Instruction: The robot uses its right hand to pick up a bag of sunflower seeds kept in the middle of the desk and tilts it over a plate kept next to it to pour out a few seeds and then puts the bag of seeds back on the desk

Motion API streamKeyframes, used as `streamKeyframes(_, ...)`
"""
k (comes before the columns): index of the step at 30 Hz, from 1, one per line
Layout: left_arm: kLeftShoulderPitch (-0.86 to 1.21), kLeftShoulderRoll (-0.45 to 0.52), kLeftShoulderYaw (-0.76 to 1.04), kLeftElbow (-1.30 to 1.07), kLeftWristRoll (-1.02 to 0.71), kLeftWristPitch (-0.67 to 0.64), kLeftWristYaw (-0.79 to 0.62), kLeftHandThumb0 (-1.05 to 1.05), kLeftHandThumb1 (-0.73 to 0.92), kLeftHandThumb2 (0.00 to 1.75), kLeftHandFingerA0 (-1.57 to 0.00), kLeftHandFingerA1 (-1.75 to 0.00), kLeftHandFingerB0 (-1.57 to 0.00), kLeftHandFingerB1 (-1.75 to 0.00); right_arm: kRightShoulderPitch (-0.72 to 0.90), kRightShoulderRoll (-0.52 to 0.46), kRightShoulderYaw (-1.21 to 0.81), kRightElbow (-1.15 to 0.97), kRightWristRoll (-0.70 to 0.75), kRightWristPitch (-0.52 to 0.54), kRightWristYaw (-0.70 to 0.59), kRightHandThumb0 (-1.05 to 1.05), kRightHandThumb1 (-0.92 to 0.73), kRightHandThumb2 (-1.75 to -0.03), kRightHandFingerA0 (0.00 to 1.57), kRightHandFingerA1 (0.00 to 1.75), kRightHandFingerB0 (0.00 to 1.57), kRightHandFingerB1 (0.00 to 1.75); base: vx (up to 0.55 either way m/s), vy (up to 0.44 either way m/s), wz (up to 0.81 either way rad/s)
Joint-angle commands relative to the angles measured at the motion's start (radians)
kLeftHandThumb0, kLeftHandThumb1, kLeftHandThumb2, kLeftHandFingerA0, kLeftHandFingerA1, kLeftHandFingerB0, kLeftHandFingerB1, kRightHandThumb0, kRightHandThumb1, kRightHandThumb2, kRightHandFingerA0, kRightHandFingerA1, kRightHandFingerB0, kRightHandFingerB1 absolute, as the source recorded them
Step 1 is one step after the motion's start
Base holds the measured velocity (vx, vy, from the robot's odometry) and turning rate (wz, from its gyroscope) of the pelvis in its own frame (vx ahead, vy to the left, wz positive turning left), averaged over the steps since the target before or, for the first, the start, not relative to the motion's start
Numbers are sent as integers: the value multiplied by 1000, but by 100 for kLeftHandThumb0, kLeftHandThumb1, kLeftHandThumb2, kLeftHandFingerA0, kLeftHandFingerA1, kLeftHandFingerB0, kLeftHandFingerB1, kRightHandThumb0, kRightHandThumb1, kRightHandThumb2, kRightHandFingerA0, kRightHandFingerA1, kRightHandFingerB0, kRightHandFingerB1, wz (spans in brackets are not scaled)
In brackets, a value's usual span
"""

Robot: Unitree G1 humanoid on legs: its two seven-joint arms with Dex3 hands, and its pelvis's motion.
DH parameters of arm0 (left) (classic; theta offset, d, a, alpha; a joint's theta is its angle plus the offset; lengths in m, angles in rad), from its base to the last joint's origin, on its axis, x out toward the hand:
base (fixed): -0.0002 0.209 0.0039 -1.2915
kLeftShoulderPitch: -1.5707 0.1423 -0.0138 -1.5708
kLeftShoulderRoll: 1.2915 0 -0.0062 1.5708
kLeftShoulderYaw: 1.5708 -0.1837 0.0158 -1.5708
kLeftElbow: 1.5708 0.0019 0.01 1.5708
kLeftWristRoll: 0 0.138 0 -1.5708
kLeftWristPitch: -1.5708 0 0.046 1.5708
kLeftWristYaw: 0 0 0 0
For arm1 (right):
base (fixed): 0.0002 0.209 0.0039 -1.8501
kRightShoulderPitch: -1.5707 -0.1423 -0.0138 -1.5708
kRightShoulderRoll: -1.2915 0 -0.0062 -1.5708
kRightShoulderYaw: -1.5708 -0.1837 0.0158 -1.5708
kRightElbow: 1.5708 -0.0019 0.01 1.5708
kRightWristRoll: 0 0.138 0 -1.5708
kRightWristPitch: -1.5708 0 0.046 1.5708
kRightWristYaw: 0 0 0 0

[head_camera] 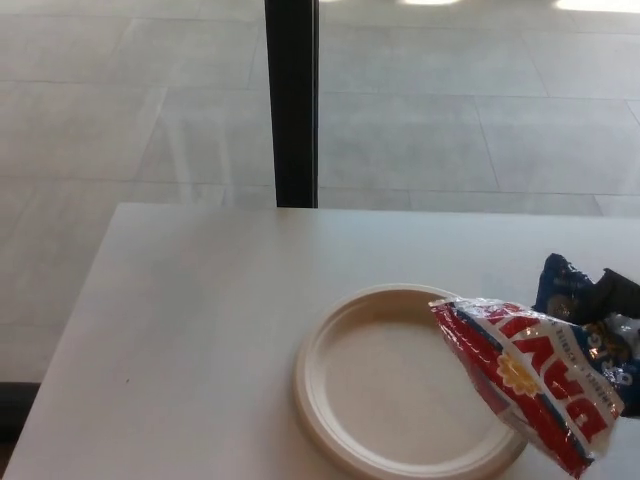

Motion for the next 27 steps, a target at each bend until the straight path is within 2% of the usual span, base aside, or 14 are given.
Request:
streamKeyframes(1, 5, 27, -8, 4, 15, -10, 10, -71, 69, 62, -35, -50, -35, -37, -15, -2, -2, -53, 17, 127, 106, -15, -44, -120, 89, 175, 80, 157, 0, 0, 0)
streamKeyframes(5, 2, 29, -6, 4, 10, -9, 7, -72, 68, 61, -36, -52, -35, -36, -24, -6, 10, -83, -6, 187, 147, -18, -45, -121, 88, 175, 77, 161, 0, 0, 0)
streamKeyframes(6, 3, 30, -8, 4, 12, -12, 7, -72, 69, 61, -37, -53, -36, -37, -27, -8, 12, -90, -10, 200, 158, -26, -46, -116, 117, 138, 101, 127, 0, 0, 0)
streamKeyframes(7, 1, 29, -6, 6, 11, -11, 11, -75, 59, 70, -36, -56, -34, -42, -40, -15, 17, -94, -16, 223, 179, -21, -49, -112, 87, 175, 72, 163, 0, 0, 0)
streamKeyframes(12, 9, 34, -1, 4, 0, -4, -6, -71, 70, 62, -34, -53, -36, -37, -88, -14, 33, -108, -46, 320, 220, -21, -53, -106, 90, 175, 73, 160, 0, 0, 0)
streamKeyframes(13, 10, 33, -3, 3, 2, -10, -4, -70, 70, 62, -34, -52, -35, -37, -101, -17, 38, -109, -58, 335, 225, -21, -55, -101, 89, 175, 74, 139, 0, 0, 0)
streamKeyframes(16, 16, 35, -12, 3, 13, -15, 0, -72, 70, 61, -36, -51, -35, -36, -146, -18, 53, -124, -93, 425, 254, -20, -55, -93, 88, 175, 75, 139, 0, 0, 0)
streamKeyframes(17, 16, 36, -12, 3, 12, -13, -1, -72, 70, 62, -35, -51, -34, -36, -155, -18, 55, -121, -100, 428, 246, -22, -55, -93, 88, 175, 81, 108, 0, 0, 0)
streamKeyframes(19, 17, 37, -17, 4, 16, -16, -1, -73, 71, 63, -34, -49, -34, -36, -171, -13, 57, -119, -116, 448, 232, -25, -57, -90, 90, 175, 81, 77, 0, 0, 0)
streamKeyframes(20, 20, 38, -24, 4, 24, -23, 0, -73, 71, 63, -34, -49, -34, -36, -187, -8, 58, -122, -129, 470, 226, -25, -57, -90, 90, 175, 81, 77, 0, 0, 0)
streamKeyframes(21, 19, 39, -17, 6, 16, -18, 1, -73, 70, 62, -34, -49, -35, -36, -189, -8, 60, -122, -135, 464, 213, -17, -51, -95, 107, 171, 79, 119, 0, 0, 0)
streamKeyframes(22, 15, 37, -5, 7, 2, -8, 3, -72, 68, 62, -36, -50, -36, -36, -194, -8, 64, -122, -144, 467, 205, -24, -55, -95, 94, 175, 86, 108, 0, 0, 0)
streamKeyframes(25, 12, 38, -5, 4, 2, -11, -3, -72, 69, 61, -34, -51, -37, -36, -196, -13, 72, -140, -162, 476, 196, -23, -50, -105, 91, 175, 82, 150, 0, 0, 0)
streamKeyframes(27, 14, 38, -17, 4, 17, -24, 6, -74, 70, 61, -37, -51, -39, -36, -196, -15, 77, -157, -172, 479, 189, -24, -48, -104, 92, 175, 83, 153, 0, 0, 0)
